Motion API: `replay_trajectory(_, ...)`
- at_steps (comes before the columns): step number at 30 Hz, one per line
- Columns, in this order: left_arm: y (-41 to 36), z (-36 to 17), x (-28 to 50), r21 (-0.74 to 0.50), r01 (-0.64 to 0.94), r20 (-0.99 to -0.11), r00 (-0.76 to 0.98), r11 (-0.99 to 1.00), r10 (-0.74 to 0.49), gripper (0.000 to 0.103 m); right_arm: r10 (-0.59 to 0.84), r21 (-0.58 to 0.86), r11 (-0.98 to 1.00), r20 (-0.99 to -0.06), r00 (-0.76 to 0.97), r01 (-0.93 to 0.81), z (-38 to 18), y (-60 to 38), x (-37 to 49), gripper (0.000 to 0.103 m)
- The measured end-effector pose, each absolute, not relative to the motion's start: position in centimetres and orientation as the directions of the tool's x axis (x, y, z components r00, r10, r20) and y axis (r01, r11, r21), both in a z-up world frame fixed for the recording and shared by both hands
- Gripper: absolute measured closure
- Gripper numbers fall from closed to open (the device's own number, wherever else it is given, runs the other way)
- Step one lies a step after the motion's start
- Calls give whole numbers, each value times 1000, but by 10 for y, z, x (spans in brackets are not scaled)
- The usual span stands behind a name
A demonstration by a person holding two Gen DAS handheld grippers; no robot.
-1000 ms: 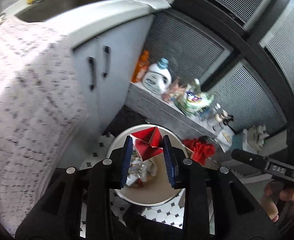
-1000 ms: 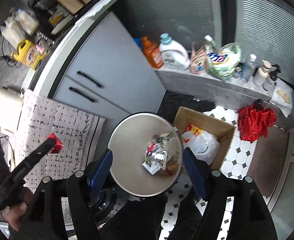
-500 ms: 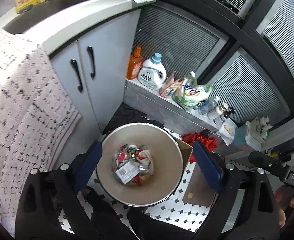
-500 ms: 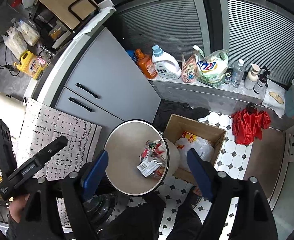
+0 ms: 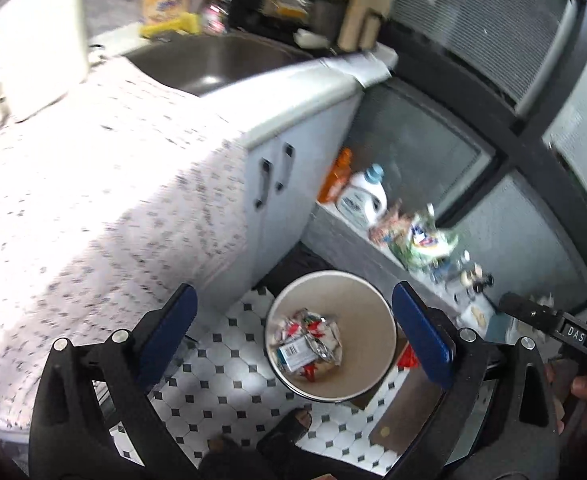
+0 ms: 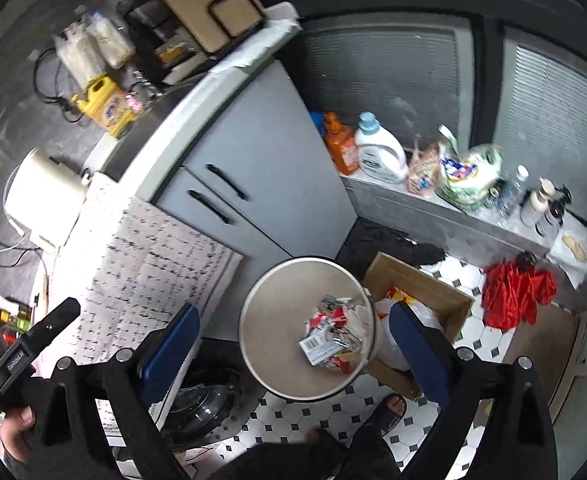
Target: Collect trash
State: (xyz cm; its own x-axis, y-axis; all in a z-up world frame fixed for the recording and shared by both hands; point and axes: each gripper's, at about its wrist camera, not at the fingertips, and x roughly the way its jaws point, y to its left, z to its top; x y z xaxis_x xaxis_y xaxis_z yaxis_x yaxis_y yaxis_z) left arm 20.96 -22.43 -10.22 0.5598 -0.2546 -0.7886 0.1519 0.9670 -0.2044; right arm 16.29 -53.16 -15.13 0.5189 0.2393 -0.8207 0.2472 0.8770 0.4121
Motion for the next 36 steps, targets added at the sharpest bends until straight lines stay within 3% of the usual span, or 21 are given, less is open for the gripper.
replay_trajectory(14, -126, -20, 136, -222, 64, -677, 708, 973, -201, 6, 276, 385, 921, -758, 591, 65, -59, -442, 140, 8)
replay_trajectory(23, -75, 17, 56, -207, -26, -587, 803, 978, -103, 6, 267, 279, 956, -709, 653, -88, -3, -375, 97, 8)
replay_trajectory(36, -18, 37, -38, -203, -120, -516, 856, 972, -2, 6, 352, 265, 936, -657, 667, -233, 22, -303, 39, 8)
